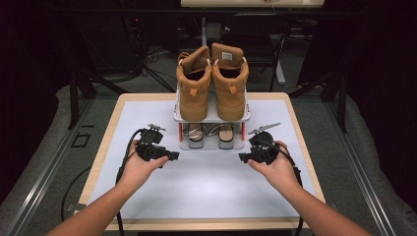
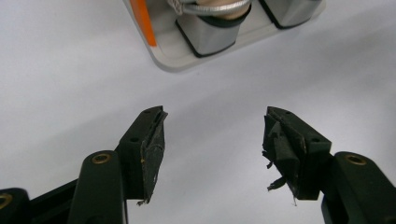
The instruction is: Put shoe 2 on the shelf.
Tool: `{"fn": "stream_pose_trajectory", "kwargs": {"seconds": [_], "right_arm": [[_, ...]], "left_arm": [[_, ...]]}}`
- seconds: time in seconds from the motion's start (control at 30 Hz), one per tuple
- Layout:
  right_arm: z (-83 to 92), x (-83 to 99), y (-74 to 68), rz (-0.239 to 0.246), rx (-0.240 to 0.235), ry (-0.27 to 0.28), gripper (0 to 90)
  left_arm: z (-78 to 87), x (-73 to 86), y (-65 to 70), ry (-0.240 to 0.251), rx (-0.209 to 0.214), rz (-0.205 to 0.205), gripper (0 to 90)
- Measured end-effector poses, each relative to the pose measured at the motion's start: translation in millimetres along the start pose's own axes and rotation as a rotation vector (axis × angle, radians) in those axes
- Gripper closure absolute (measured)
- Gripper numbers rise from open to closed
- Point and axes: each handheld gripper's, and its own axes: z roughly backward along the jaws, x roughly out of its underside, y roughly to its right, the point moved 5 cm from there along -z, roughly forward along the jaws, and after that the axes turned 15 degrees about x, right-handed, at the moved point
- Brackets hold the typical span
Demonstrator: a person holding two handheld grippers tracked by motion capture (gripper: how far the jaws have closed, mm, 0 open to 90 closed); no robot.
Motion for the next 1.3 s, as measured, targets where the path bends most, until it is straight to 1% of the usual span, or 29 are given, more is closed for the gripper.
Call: {"fn": "stream_pose_trajectory", "kwargs": {"seconds": [0.07,0.1,0.13,0.17,0.2,0.23,0.3,0.33,0.37,0.4,0.43,0.47,0.5,0.53,0.57,0.6,0.67,0.7,0.73,0.8,0.87,0.9,0.93,0.97,1.0,1.03,1.1,1.13,1.3], "right_arm": [[-5.9,10.2,-3.8,0.003,-0.007,-0.008,48.8],[-5.9,10.2,-3.8,0.003,-0.007,-0.008,48.8],[-9.2,17.7,-5.8,-0.011,-0.014,-0.012,48.9],[-8.8,20.6,-4.3,0.007,0.001,-0.024,48.9],[-11.1,23.8,-7.1,-0.014,-0.020,-0.012,48.9],[-11.1,23.8,-7.1,-0.014,-0.020,-0.012,48.9],[-14.8,33.5,-9.3,-0.016,-0.018,-0.015,48.8],[-14.8,33.5,-9.3,-0.016,-0.018,-0.015,48.8],[-16.9,39.5,-10.2,-0.012,-0.010,-0.015,48.8],[-16.1,42.3,-8.2,0.014,0.009,-0.023,48.8],[-16.1,42.3,-8.2,0.014,0.009,-0.023,48.8],[-17.3,44.9,-10.0,-0.005,-0.004,-0.005,48.7],[-17.1,50.2,-9.9,-0.009,0.004,0.009,48.7],[-15.4,52.6,-7.3,0.026,0.023,0.007,48.3],[-15.4,52.6,-7.3,0.026,0.023,0.007,48.3],[-16.2,54.3,-9.8,-0.006,0.013,0.029,47.8],[-15.3,62.4,-10.7,-0.010,0.004,0.057,47.2],[-15.3,62.4,-10.7,-0.010,0.004,0.057,47.2],[-15.5,67.2,-12.6,-0.009,0.004,0.094,46.4],[-14.0,72.9,-13.6,0.005,0.016,0.097,46.0],[-14.1,74.7,-14.6,0.011,0.018,0.098,45.4],[-11.7,78.3,-16.3,0.035,0.041,0.116,45.3],[-11.7,78.3,-16.3,0.035,0.041,0.116,45.3],[-10.4,78.9,-16.7,0.039,0.046,0.124,45.3],[-7.6,79.6,-17.1,0.040,0.047,0.130,45.3],[-5.5,79.5,-18.2,0.035,0.036,0.143,45.3],[-3.2,80.3,-18.3,0.024,0.027,0.145,45.3],[-2.4,81.0,-17.6,0.022,0.027,0.145,45.4],[4.1,84.1,-15.8,-0.001,0.033,0.164,45.8]], "left_arm": [[-3.5,9.4,-1.8,0.012,0.007,0.003,39.5],[-3.5,9.4,-1.8,0.012,0.007,0.003,39.4],[-5.4,14.2,-2.6,0.021,0.006,-0.002,39.5],[-6.3,17.0,-2.7,0.019,0.007,-0.004,39.9],[-8.2,23.9,-3.2,0.026,0.007,-0.014,39.9],[-8.2,23.9,-3.2,0.026,0.007,-0.014,39.9],[-10.9,34.1,-4.3,0.015,0.022,-0.009,39.9],[-10.9,34.1,-4.3,0.015,0.022,-0.009,39.9],[-13.0,40.6,-5.4,0.017,0.019,-0.007,39.9],[-13.0,40.6,-5.4,0.017,0.019,-0.007,39.9],[-13.7,43.6,-5.9,0.016,0.011,-0.016,39.9],[-14.2,46.6,-6.6,0.014,-0.002,-0.026,39.9],[-14.8,49.5,-6.7,0.013,-0.007,-0.030,39.7],[-16.2,54.5,-6.7,0.006,-0.013,-0.039,39.7],[-16.2,54.5,-6.7,0.006,-0.013,-0.039,39.7],[-17.4,57.3,-6.7,0.011,-0.015,-0.051,39.7],[-18.7,61.5,-5.3,0.013,-0.002,-0.063,39.6],[-19.5,63.4,-4.0,0.017,0.006,-0.067,39.6],[-19.9,66.9,-1.8,0.020,0.011,-0.077,39.6],[-21.2,71.5,-0.3,0.025,0.009,-0.084,39.5],[-21.7,73.9,0.5,0.039,0.012,-0.080,39.5],[-21.8,77.2,0.9,0.048,0.016,-0.082,39.4],[-21.8,77.2,0.9,0.048,0.016,-0.082,39.3],[-22.2,79.4,1.1,0.066,0.014,-0.075,39.3],[-21.6,81.3,1.3,0.059,0.021,-0.082,39.3],[-22.2,82.2,1.7,0.064,0.020,-0.083,39.3],[-20.7,84.2,2.0,0.057,0.040,-0.083,38.8],[-20.5,84.9,1.9,0.072,0.033,-0.081,38.8],[-17.1,89.5,-0.8,0.093,0.036,-0.074,38.7]]}}
